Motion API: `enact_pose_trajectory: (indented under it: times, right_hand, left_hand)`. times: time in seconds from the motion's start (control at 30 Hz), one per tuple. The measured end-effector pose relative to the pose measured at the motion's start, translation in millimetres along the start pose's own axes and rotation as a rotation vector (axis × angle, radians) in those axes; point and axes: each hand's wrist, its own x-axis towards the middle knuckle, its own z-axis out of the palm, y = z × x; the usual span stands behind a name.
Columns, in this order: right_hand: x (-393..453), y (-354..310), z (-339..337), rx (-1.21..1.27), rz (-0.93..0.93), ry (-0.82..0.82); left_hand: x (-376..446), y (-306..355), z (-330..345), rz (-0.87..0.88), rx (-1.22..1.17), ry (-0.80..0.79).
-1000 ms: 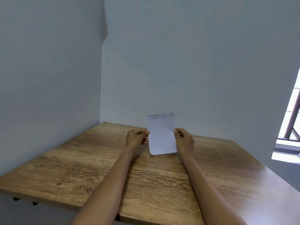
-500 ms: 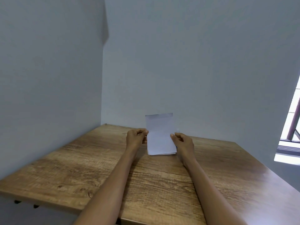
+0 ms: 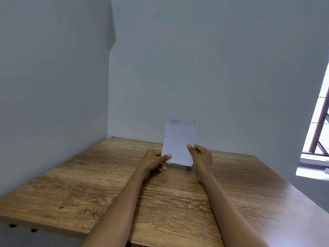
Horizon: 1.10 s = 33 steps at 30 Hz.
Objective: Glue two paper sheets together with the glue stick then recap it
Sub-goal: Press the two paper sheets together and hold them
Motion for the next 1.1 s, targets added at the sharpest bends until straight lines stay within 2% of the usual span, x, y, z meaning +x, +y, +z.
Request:
enact_pose_trajectory:
  times: [0.1,0.2,0.3,0.6,0.97,1.1]
  right_hand:
    - [1,-2,2,0.021,0.035,-0.05]
    - [1,-1,4,0.028,0.093,-0.171]
    - [-1,-1,6,0.039,0.111,-0.252]
    - [-4,-4,5,0.222,0.204,-0.353]
    - [1,-2,6,0.254,0.248,-0.293]
    - [0,-1,6,0.131,0.171,-0.253]
  left_hand:
    - [1,-1,-2,-0.007,-0.076,0.088]
    - [5,-3,-5,-0.015,-0.169,0.15]
    - [7,-4,-5,-0.016,-0.201,0.153]
    - [9,-8,-8,-0.046,-0.227,0.125]
    - [10,-7,-12,-0.074,-0.153,0.05]
    - [9,-7,-12,-0.039,-0.103,0.073]
